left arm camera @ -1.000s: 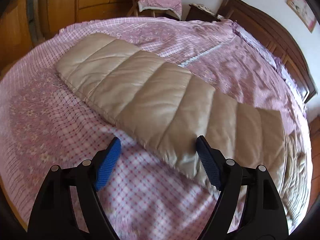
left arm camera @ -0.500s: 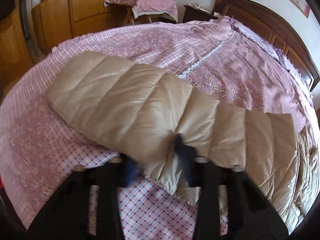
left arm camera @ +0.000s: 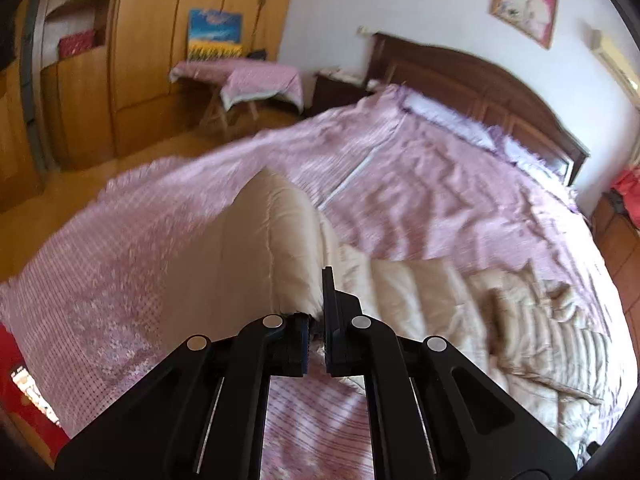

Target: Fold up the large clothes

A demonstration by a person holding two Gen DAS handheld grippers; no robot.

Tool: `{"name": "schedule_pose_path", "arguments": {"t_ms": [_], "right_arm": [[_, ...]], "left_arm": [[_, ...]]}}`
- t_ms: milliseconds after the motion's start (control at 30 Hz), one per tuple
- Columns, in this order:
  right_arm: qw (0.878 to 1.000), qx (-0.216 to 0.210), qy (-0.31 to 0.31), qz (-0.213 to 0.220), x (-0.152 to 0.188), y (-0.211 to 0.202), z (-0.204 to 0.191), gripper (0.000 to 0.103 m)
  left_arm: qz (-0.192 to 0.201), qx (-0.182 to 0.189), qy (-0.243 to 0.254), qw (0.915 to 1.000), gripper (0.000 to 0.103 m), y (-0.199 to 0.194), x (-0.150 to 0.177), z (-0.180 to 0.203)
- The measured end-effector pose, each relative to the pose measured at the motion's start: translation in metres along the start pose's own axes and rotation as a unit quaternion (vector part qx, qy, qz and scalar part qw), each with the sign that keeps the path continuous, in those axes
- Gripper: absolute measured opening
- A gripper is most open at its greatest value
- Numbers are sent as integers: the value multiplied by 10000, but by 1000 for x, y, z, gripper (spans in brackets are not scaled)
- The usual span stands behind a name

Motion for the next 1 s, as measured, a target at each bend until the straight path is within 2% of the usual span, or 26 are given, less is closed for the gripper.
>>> {"name": "schedule_pose_path", "arguments": {"t_ms": [200, 400, 633, 833, 1000], "right_arm": [[10000, -18, 47, 43, 0, -2, 1, 94], [9999, -11, 64, 107, -2, -8, 4, 94], [9997, 17, 146, 187, -4, -15, 13, 94], [9995, 69, 168, 251, -4, -21, 20, 94], [9992, 60, 269, 281, -3, -23, 26, 94]], "left_arm": [[332, 592, 167, 9976, 5, -48, -7, 35], [491, 1226, 500, 9900, 5, -82, -8, 90], [66, 1973, 790, 9771, 5, -89, 24, 157], [-166, 2265, 1048, 9682, 5, -89, 58, 203], [-463, 2350, 1269, 9626, 5, -81, 86, 232]]}}
Point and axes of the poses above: each gripper's, at about its wrist camera, not at the fingertips, and y roughly the way its jaws point, z to its right, x to its underside, the point moved 6 cm from there along y, roughly the way its jaws point, and after that the axes turned 8 degrees about -x, right-handed, at the moved point
